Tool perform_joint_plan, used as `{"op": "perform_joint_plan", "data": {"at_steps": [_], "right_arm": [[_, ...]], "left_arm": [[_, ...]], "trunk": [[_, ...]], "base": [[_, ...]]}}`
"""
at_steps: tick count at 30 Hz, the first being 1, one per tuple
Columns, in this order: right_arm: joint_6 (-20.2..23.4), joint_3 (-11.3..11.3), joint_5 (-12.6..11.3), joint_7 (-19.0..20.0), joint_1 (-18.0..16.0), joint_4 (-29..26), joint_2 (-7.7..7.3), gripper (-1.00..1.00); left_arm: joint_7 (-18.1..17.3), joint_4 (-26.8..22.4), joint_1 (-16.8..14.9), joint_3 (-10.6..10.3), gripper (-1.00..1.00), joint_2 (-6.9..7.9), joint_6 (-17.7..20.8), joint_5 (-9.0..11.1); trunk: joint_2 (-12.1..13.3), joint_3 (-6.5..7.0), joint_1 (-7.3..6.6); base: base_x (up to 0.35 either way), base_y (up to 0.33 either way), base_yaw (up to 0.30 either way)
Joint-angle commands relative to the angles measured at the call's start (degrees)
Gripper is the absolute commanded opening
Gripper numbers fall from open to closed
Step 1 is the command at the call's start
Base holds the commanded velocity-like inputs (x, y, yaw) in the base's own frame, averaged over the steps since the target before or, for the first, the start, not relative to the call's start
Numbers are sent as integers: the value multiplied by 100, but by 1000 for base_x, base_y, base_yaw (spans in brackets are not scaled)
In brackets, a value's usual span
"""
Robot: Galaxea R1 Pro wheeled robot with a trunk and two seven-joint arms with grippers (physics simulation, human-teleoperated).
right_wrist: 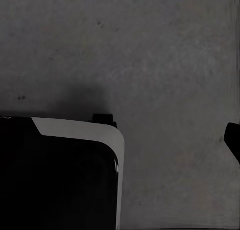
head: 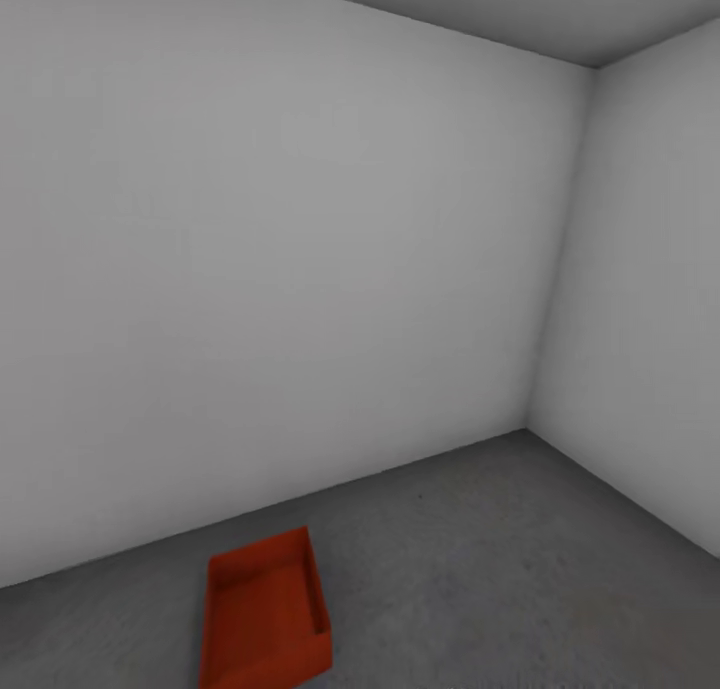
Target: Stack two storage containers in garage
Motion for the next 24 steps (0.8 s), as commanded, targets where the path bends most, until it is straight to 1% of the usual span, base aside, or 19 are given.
{"op": "perform_joint_plan", "data": {"at_steps": [1, 24], "right_arm": [[-26, 51, -33, -4, -8, 16, 2, 100], [-20, 55, -33, 4, -8, 16, -2, 100]], "left_arm": [[12, 1, -2, -23, 100, -1, -15, 26], [12, 1, -2, -23, 100, 1, -15, 25]], "trunk": [[-5, -8, 0], [-5, -8, 0]], "base": [[0, 0, -290], [0, 0, -290]]}}
